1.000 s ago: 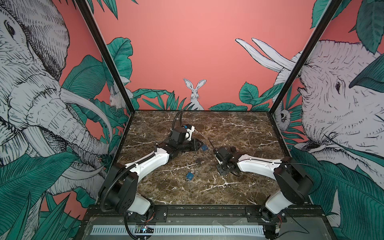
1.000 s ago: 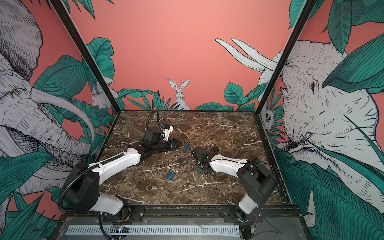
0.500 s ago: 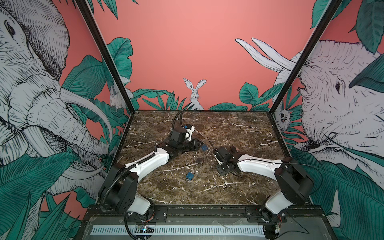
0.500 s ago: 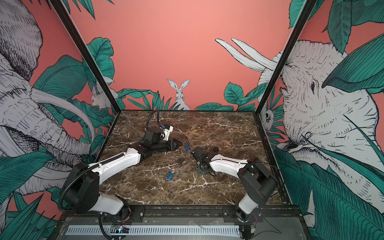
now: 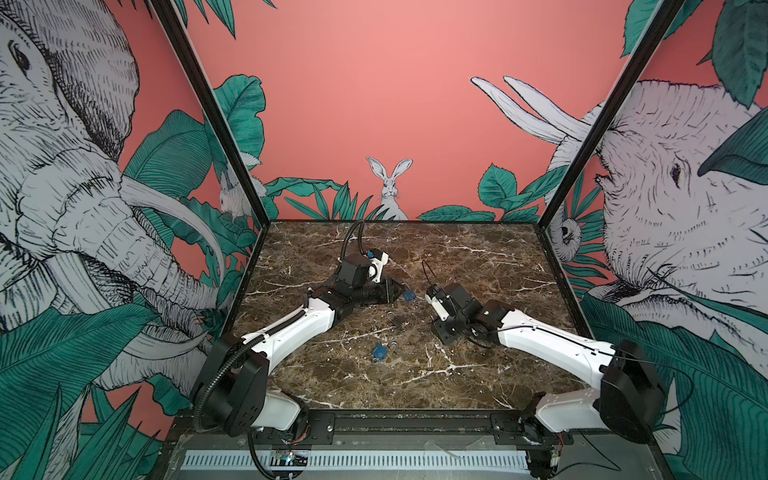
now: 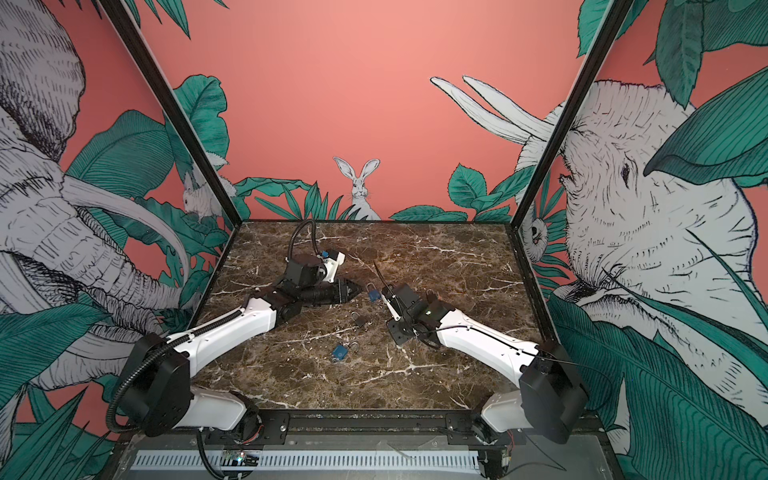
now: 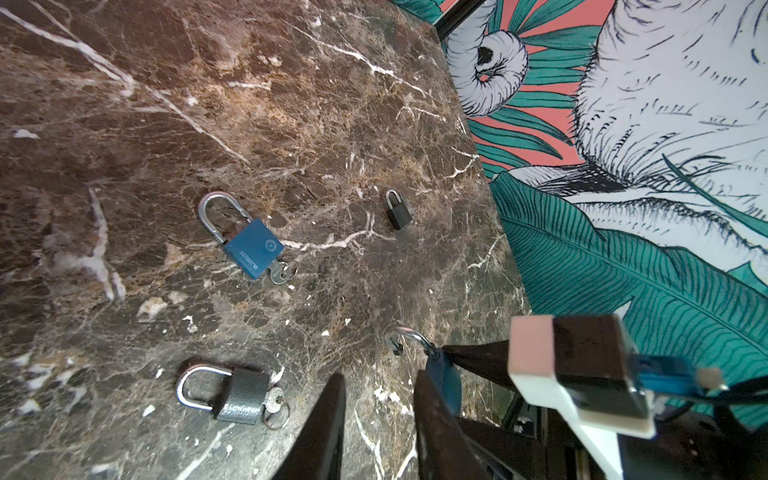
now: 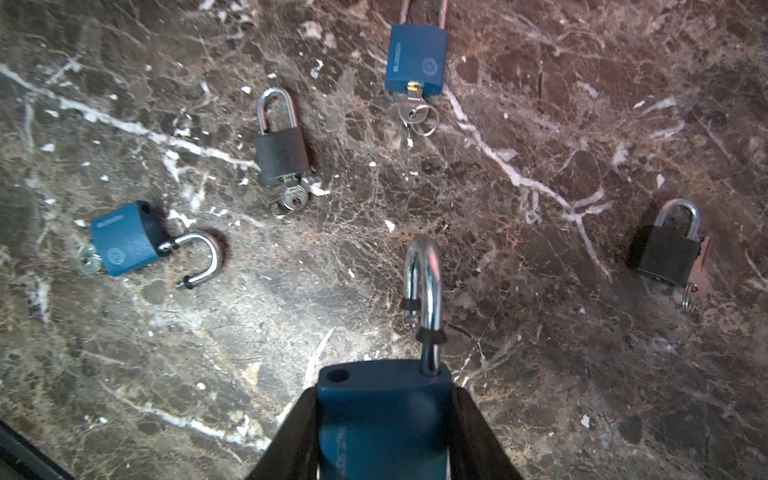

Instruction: Lock with the key

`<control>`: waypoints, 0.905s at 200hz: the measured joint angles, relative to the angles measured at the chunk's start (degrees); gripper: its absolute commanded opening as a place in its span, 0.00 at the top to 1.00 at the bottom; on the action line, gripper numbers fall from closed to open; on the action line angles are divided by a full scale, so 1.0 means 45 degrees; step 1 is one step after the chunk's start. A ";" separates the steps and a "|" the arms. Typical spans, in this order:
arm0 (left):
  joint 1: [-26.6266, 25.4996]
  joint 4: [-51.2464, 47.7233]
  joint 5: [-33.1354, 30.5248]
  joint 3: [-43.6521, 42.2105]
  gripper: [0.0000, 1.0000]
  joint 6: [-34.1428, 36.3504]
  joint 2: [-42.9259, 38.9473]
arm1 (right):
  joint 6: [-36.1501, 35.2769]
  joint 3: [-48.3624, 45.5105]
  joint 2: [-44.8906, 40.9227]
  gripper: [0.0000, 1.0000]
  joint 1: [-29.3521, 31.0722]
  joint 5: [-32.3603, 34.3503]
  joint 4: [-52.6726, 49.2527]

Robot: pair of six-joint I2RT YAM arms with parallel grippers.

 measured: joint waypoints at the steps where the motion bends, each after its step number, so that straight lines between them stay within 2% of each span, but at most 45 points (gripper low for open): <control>1: 0.0000 -0.0005 0.0019 0.0000 0.70 0.0005 0.0005 | -0.0005 0.0015 -0.0015 0.86 0.0005 -0.0005 -0.0015; 37: -0.0160 -0.0233 0.1044 0.0034 0.70 0.0155 0.0209 | -0.0073 0.0486 -0.0087 0.86 0.0272 -0.0131 -0.0267; 90: -0.1146 -0.0389 0.2487 0.0151 0.69 -0.0034 0.1350 | -0.0131 0.1205 -0.0073 0.86 0.0903 -0.0117 -0.0364; 181: -0.1277 0.0685 0.3240 0.0146 0.66 -0.0937 0.2074 | -0.0170 0.1360 0.0325 0.86 0.1379 0.0257 -0.0452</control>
